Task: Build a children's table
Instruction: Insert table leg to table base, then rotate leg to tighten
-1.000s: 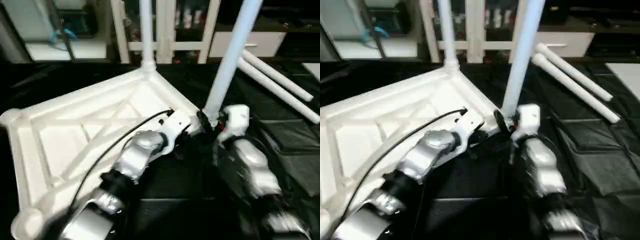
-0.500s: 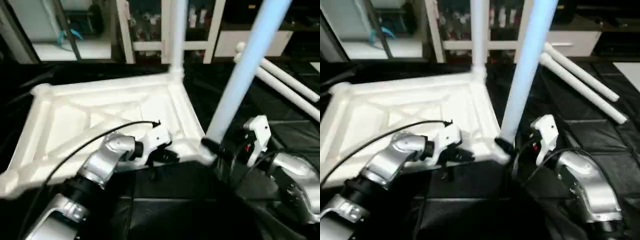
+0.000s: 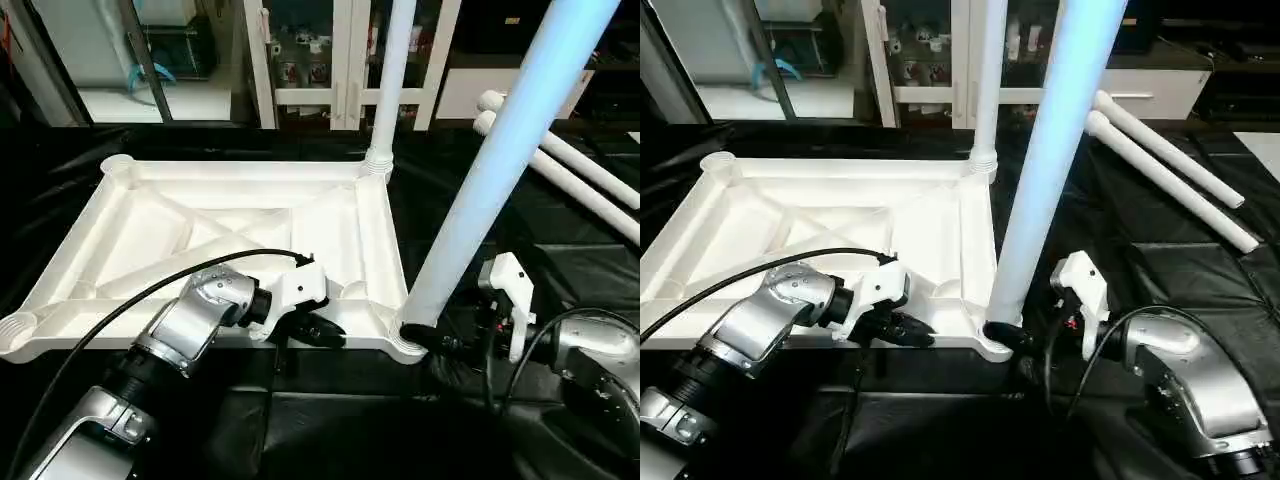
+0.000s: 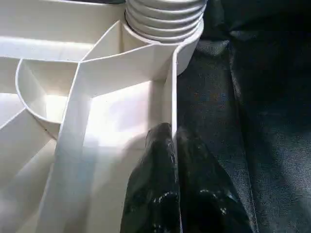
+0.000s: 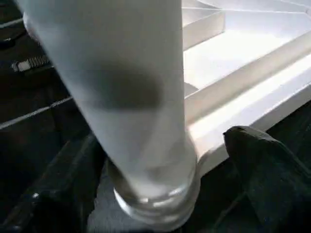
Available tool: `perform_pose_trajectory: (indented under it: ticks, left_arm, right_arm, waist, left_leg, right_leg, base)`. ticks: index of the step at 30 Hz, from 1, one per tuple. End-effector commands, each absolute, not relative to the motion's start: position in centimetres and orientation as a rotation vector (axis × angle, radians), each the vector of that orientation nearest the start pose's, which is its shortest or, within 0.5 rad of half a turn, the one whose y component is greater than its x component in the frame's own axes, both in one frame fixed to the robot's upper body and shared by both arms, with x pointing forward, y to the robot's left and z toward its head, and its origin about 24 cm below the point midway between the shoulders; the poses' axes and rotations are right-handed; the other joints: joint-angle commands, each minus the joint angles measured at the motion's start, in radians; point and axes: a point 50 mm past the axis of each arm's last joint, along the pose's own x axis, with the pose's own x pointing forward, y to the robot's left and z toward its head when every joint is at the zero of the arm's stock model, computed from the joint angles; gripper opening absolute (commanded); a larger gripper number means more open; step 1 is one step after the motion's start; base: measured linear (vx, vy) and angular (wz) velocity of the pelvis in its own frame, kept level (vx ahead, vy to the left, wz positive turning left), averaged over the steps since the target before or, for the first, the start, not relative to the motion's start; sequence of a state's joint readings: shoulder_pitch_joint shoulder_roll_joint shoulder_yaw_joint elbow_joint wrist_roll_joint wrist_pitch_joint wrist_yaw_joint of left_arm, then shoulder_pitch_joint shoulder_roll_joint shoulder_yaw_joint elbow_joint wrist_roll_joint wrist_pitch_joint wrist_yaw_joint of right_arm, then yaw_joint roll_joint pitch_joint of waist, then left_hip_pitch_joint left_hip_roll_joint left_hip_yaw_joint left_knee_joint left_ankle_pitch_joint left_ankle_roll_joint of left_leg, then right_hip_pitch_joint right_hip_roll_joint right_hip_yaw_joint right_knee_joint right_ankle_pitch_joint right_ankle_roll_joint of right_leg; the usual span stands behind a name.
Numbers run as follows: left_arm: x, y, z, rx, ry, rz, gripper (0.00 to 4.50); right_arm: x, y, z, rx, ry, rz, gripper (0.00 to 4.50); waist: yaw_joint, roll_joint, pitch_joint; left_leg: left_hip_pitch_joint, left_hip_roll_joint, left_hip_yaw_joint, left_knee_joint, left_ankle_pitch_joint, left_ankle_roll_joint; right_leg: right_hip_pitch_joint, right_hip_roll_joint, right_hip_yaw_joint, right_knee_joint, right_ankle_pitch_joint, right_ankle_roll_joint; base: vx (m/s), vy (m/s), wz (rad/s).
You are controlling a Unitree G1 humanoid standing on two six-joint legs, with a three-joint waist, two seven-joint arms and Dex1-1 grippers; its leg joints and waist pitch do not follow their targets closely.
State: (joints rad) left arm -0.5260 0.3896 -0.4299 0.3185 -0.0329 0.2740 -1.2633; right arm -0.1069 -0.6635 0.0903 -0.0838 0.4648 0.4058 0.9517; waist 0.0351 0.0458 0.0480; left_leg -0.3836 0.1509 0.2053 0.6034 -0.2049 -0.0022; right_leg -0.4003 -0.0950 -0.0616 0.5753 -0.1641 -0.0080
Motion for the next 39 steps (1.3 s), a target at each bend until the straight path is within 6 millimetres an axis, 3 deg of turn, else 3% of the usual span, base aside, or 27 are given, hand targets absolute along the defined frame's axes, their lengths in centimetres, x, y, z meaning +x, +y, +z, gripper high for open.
perform_pose_trajectory:
  ticks: [1, 2, 12, 18, 30, 32, 33, 34, 36, 37, 39]
  left_arm:
    - [28.5, 10.0, 5.7, 0.423, 0.5, -1.571, 0.0]
    - [28.5, 10.0, 5.7, 0.424, 0.501, -1.571, 0.0]
    - [28.5, 10.0, 5.6, 0.429, 0.507, -1.573, 0.0]
    - [28.4, 10.0, 5.5, 0.43, 0.513, -1.576, 0.0]
    - [28.4, 10.1, 5.4, 0.432, 0.522, -1.578, 0.0]
    - [28.4, 10.0, 5.3, 0.43, 0.519, -1.568, 0.0]
    - [28.4, 10.0, 5.3, 0.43, 0.519, -1.568, 0.0]
    - [28.7, 9.7, 5.2, 0.422, 0.506, -1.531, 0.0]
    - [28.9, 9.6, 5.1, 0.416, 0.499, -1.51, 0.0]
    - [29.2, 9.3, 5.0, 0.403, 0.487, -1.473, 0.0]
    - [29.7, 8.6, 4.8, 0.379, 0.473, -1.416, 0.0]
  right_arm:
    - [24.2, -19.7, 7.6, -0.081, 0.367, 1.066, 3.8]
    - [24.2, -19.7, 7.6, -0.08, 0.367, 1.071, 3.63]
    - [23.9, -19.4, 7.2, -0.092, 0.384, 1.123, 2.86]
    - [23.8, -19.3, 7.1, -0.091, 0.382, 1.138, 2.4]
    - [23.3, -18.7, 6.5, -0.076, 0.379, 1.154, 2.16]
    - [23.9, -18.9, 5.9, -0.066, 0.369, 1.064, 2.14]
    - [23.9, -18.9, 5.9, -0.066, 0.369, 1.064, 2.13]
    - [25.1, -19.2, 5.1, -0.061, 0.351, 0.914, 2.12]
    - [25.5, -19.3, 4.6, -0.051, 0.348, 0.847, 2.12]
    - [26.0, -19.3, 4.3, -0.029, 0.348, 0.784, 2.11]
    - [26.9, -19.1, 3.5, 0.022, 0.346, 0.679, 2.1]
  waist:
    - [0.001, -0.017, -0.061]
    - [0.002, -0.014, -0.061]
    - [0.003, -0.016, -0.066]
    - [0.004, -0.015, -0.066]
    - [0.003, -0.013, -0.068]
    - [0.004, -0.013, -0.068]
    - [0.002, -0.01, -0.067]
    - [0.0, -0.01, -0.066]
    - [-0.014, -0.012, -0.06]
    - [-0.018, -0.013, -0.06]
    - [-0.028, -0.009, -0.053]
  left_leg:
    - [0.024, 0.085, -0.039, -0.079, -0.185, 0.065]
    - [0.023, 0.085, -0.04, -0.079, -0.186, 0.064]
    - [0.023, 0.084, -0.039, -0.073, -0.151, 0.083]
    - [0.024, 0.084, -0.039, -0.072, -0.157, 0.08]
    - [0.024, 0.083, -0.039, -0.07, -0.154, 0.082]
    - [0.024, 0.084, -0.04, -0.07, -0.158, 0.08]
    - [0.024, 0.083, -0.04, -0.071, -0.162, 0.076]
    - [0.023, 0.083, -0.041, -0.073, -0.17, 0.072]
    - [0.018, 0.078, -0.045, -0.08, -0.252, 0.031]
    - [0.022, 0.078, -0.048, -0.082, -0.293, 0.009]
    - [0.034, 0.075, -0.046, -0.083, -0.373, -0.02]
  right_leg:
    - [0.044, -0.07, 0.045, -0.055, -0.212, -0.237]
    - [0.044, -0.07, 0.045, -0.055, -0.212, -0.236]
    - [0.046, -0.068, 0.044, -0.047, -0.151, -0.257]
    - [0.046, -0.068, 0.043, -0.047, -0.165, -0.255]
    - [0.047, -0.067, 0.043, -0.045, -0.149, -0.258]
    - [0.047, -0.067, 0.042, -0.045, -0.155, -0.257]
    - [0.045, -0.065, 0.042, -0.045, -0.158, -0.258]
    - [0.045, -0.066, 0.042, -0.047, -0.167, -0.257]
    - [0.046, -0.066, 0.037, -0.058, -0.278, -0.233]
    - [0.046, -0.066, 0.036, -0.064, -0.339, -0.211]
    - [0.031, -0.062, 0.036, -0.075, -0.413, -0.196]
  base:
    - [0.0, 0.0, 0.0]
    - [0.0, 0.0, 0.0]
    - [0.0, 0.0, 0.0]
    - [0.0, 0.0, 0.0]
    - [0.0, 0.0, 0.0]
    - [0.0, 0.0, 0.0]
    - [0.0, 0.0, 0.0]
    - [0.0, 0.0, 0.0]
    - [0.0, 0.0, 0.0]
    - [0.0, 0.0, 0.0]
    - [0.0, 0.0, 0.0]
